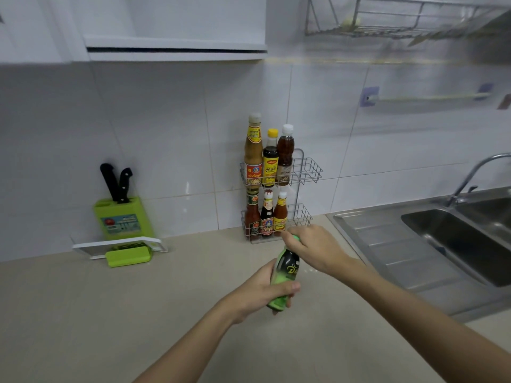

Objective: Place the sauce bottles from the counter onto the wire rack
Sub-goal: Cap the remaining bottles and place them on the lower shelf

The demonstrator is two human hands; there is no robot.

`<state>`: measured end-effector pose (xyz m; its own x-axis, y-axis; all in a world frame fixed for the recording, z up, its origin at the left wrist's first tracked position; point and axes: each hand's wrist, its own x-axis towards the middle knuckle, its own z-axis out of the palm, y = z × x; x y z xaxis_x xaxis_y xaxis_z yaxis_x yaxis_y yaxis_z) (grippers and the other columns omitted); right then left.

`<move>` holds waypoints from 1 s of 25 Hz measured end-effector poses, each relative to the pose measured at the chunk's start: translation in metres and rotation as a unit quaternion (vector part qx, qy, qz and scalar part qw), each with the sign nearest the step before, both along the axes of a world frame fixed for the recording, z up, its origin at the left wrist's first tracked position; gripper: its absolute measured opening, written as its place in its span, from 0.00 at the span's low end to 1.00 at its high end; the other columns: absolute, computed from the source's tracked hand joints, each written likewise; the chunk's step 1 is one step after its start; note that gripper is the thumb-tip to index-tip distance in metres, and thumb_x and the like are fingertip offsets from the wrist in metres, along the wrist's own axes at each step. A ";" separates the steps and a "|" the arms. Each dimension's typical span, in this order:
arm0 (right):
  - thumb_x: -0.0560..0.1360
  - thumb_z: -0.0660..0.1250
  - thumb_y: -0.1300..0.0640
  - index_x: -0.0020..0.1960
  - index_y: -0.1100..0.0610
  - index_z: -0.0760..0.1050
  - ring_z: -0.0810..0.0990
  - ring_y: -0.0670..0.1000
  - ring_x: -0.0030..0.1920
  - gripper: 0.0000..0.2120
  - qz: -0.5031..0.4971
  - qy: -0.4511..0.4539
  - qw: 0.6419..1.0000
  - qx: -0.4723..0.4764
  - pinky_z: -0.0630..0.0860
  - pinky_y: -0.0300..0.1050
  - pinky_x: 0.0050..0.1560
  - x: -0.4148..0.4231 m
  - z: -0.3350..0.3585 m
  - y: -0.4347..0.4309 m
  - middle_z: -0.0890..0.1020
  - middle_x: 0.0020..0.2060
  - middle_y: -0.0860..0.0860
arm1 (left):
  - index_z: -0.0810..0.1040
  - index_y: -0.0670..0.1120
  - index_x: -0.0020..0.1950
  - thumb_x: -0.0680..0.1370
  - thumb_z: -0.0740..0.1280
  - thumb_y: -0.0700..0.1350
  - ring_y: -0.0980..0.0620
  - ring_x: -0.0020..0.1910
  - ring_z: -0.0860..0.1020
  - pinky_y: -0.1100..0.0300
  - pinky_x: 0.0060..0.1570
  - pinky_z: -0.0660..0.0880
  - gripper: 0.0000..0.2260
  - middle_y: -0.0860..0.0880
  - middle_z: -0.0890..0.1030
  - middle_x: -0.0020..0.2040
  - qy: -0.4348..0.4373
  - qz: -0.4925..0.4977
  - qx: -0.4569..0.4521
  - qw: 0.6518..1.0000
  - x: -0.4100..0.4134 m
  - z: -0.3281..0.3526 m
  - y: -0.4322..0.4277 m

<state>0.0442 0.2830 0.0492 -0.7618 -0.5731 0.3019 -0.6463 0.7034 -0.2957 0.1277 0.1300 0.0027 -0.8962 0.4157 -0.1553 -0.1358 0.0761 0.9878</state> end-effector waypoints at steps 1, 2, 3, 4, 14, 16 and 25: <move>0.75 0.43 0.39 0.34 0.54 0.67 0.71 0.55 0.30 0.24 -0.031 0.004 0.999 0.035 0.68 0.51 0.31 -0.001 -0.005 -0.001 0.73 0.28 0.52 | 0.67 0.47 0.63 0.74 0.71 0.50 0.50 0.40 0.78 0.58 0.32 0.73 0.22 0.46 0.76 0.44 -0.001 0.009 -0.018 1.000 -0.001 -0.001 0.000; 0.75 0.41 0.40 0.36 0.55 0.68 0.70 0.55 0.31 0.25 -0.050 0.007 0.996 0.072 0.67 0.50 0.30 -0.001 -0.009 -0.001 0.73 0.30 0.52 | 0.66 0.47 0.63 0.74 0.71 0.50 0.51 0.40 0.78 0.60 0.31 0.73 0.22 0.46 0.76 0.44 0.002 0.018 -0.043 0.999 -0.002 -0.004 0.001; 0.75 0.40 0.41 0.39 0.56 0.68 0.70 0.55 0.31 0.25 -0.062 0.011 0.993 0.102 0.64 0.48 0.30 -0.001 -0.013 -0.001 0.74 0.32 0.52 | 0.66 0.47 0.62 0.74 0.71 0.51 0.52 0.39 0.78 0.61 0.31 0.73 0.21 0.47 0.76 0.44 0.008 0.030 -0.072 0.997 -0.003 -0.006 0.001; 0.75 0.39 0.42 0.41 0.56 0.68 0.70 0.55 0.32 0.25 -0.066 0.016 0.989 0.128 0.63 0.47 0.30 -0.001 -0.015 -0.003 0.74 0.33 0.52 | 0.67 0.47 0.60 0.74 0.71 0.52 0.52 0.39 0.78 0.61 0.32 0.73 0.21 0.48 0.76 0.43 0.016 0.046 -0.099 0.994 -0.004 -0.010 0.003; 0.81 0.54 0.45 0.40 0.59 0.71 0.74 0.54 0.36 0.20 -0.081 -0.197 0.977 0.023 0.71 0.46 0.38 -0.015 -0.009 -0.009 0.75 0.35 0.55 | 0.68 0.49 0.57 0.72 0.70 0.55 0.53 0.38 0.78 0.59 0.34 0.74 0.20 0.49 0.77 0.43 0.025 0.099 -0.150 0.983 -0.022 -0.021 0.003; 0.77 0.62 0.42 0.45 0.59 0.74 0.75 0.50 0.33 0.19 -0.033 -0.321 0.935 -0.148 0.73 0.43 0.34 -0.021 -0.010 -0.004 0.76 0.34 0.54 | 0.68 0.50 0.59 0.73 0.71 0.51 0.52 0.39 0.78 0.59 0.34 0.74 0.19 0.48 0.77 0.44 -0.018 0.087 -0.070 0.994 -0.032 -0.013 -0.009; 0.73 0.70 0.50 0.57 0.63 0.74 0.85 0.56 0.43 0.20 -0.191 -0.365 0.792 -0.451 0.83 0.43 0.41 -0.092 -0.059 0.018 0.83 0.50 0.61 | 0.71 0.54 0.65 0.73 0.70 0.53 0.53 0.60 0.77 0.52 0.64 0.74 0.21 0.50 0.77 0.62 -0.074 0.113 -0.103 0.985 -0.097 -0.025 -0.055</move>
<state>-0.0479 0.3014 -0.0098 -0.9879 -0.0608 -0.1427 0.1365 0.0968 -0.9859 0.0310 0.0749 -0.0219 -0.9233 0.1532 -0.3522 -0.3146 0.2246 0.9223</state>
